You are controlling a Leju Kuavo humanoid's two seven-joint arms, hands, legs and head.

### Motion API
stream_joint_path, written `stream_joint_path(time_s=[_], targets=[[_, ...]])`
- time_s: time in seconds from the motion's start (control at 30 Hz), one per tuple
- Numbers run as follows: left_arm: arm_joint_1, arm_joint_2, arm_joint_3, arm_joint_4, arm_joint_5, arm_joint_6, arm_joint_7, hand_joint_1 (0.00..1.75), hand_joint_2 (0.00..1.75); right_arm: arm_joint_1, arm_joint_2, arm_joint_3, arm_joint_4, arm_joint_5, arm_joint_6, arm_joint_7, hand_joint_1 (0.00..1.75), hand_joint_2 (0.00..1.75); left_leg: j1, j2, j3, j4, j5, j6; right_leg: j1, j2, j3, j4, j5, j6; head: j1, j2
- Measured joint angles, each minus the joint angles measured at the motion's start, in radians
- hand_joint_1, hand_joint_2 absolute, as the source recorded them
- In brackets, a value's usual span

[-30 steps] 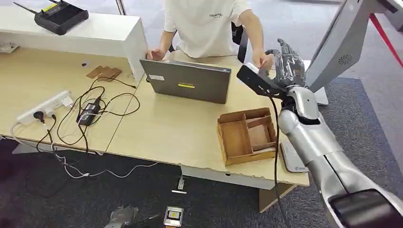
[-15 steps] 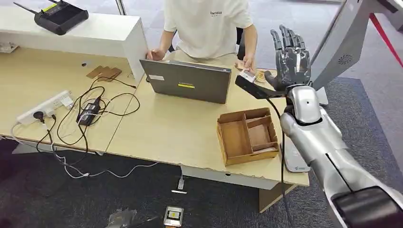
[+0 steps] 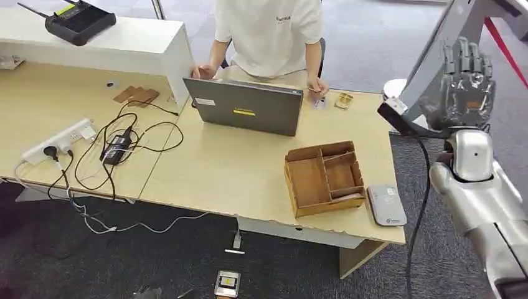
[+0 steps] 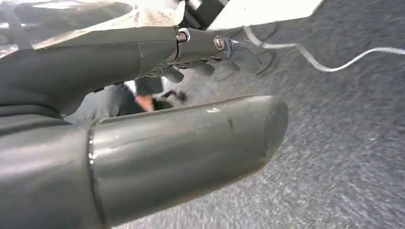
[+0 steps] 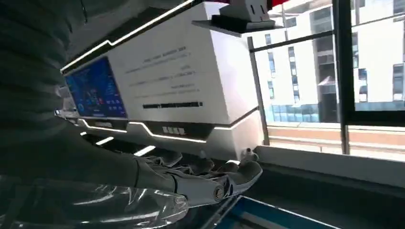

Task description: Pass the card to the sensor for recognition and then transmit it.

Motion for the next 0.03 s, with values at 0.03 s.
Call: stream_joint_path(time_s=[0.03], targets=[[0.008, 0.003, 0.002, 0.000, 0.012, 0.012, 0.000, 0.00, 0.00, 0.012, -0.013, -0.015, 0.007, -0.023, -0.023, 0.007, 0.00, 1.75, 0.000, 0.000, 0.000, 0.000, 0.000, 0.000, 0.000, 0.000, 0.000, 0.000, 0.000, 0.000, 0.000, 0.000]])
